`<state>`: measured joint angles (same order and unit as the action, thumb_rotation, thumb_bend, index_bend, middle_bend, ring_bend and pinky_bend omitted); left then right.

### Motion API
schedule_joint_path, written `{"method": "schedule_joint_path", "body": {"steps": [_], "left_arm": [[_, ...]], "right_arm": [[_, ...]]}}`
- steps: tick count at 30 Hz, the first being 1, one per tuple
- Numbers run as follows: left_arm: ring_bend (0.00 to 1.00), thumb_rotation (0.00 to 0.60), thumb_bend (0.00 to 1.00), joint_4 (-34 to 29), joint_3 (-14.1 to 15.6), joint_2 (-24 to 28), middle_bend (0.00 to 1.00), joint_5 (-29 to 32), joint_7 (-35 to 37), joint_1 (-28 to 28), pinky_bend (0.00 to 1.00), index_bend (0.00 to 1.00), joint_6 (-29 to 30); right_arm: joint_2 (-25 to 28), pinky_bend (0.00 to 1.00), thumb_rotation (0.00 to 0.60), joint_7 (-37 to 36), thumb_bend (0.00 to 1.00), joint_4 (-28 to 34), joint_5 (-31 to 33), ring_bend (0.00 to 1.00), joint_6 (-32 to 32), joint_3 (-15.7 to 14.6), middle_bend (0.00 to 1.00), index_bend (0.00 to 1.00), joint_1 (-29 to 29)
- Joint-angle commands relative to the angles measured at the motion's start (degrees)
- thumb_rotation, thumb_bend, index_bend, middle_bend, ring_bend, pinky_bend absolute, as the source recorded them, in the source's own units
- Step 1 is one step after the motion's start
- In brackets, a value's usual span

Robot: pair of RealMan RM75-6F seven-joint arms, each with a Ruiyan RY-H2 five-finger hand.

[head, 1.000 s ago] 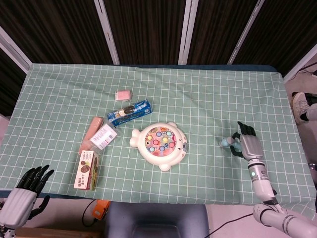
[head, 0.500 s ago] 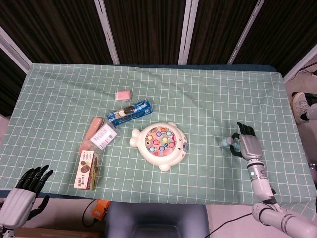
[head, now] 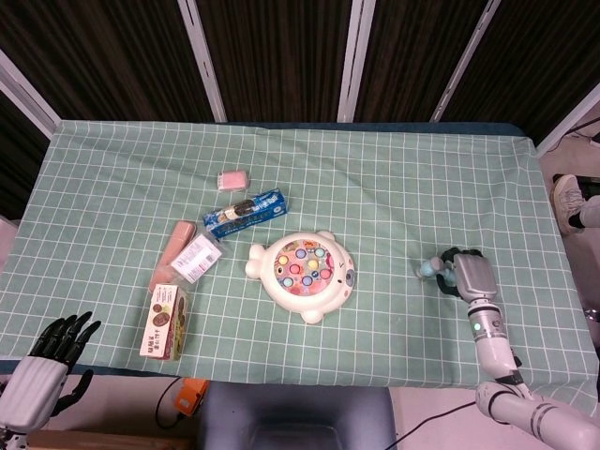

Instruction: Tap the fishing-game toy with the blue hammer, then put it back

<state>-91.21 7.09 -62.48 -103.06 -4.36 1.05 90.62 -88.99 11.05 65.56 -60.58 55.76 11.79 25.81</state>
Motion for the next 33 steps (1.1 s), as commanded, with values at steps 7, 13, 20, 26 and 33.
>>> {"method": "schedule_joint_path", "body": {"steps": [7, 13, 20, 26, 33], "left_arm": [[0.01, 0.6, 0.43, 0.0, 0.0, 0.0, 0.0, -0.1, 0.1, -0.1, 0.1, 0.0, 0.1], [0.01, 0.6, 0.43, 0.1, 0.0, 0.0, 0.0, -0.2, 0.3, -0.1, 0.1, 0.0, 0.2], [0.01, 0.6, 0.43, 0.1, 0.0, 0.1, 0.0, -0.2, 0.3, -0.1, 0.1, 0.0, 0.2], [0.01, 0.6, 0.43, 0.1, 0.0, 0.1, 0.0, -0.2, 0.4, -0.1, 0.1, 0.0, 0.3], [0.01, 0.6, 0.44, 0.2, 0.0, 0.1, 0.0, -0.3, 0.5, -0.2, 0.1, 0.0, 0.4]], "right_arm": [[-0.2, 0.57, 0.6, 1.8, 0.61, 0.1, 1.5, 0.57, 0.0, 0.2, 0.59, 0.89, 0.3], [-0.6, 0.6, 0.6, 2.8, 0.61, -0.4, 2.2, 0.59, 0.2, 0.3, 0.62, 0.92, 0.4], [-1.7, 0.66, 0.6, 3.8, 0.61, -2.3, 2.5, 0.65, 0.3, 0.2, 0.65, 0.95, 0.8], [-2.7, 0.67, 0.6, 1.6, 0.61, -4.3, 0.8, 0.67, 0.6, 0.0, 0.67, 0.97, 0.9], [-2.9, 0.69, 0.6, 0.7, 0.61, -5.3, -0.4, 0.69, 0.9, -0.1, 0.69, 0.98, 1.0]]}}
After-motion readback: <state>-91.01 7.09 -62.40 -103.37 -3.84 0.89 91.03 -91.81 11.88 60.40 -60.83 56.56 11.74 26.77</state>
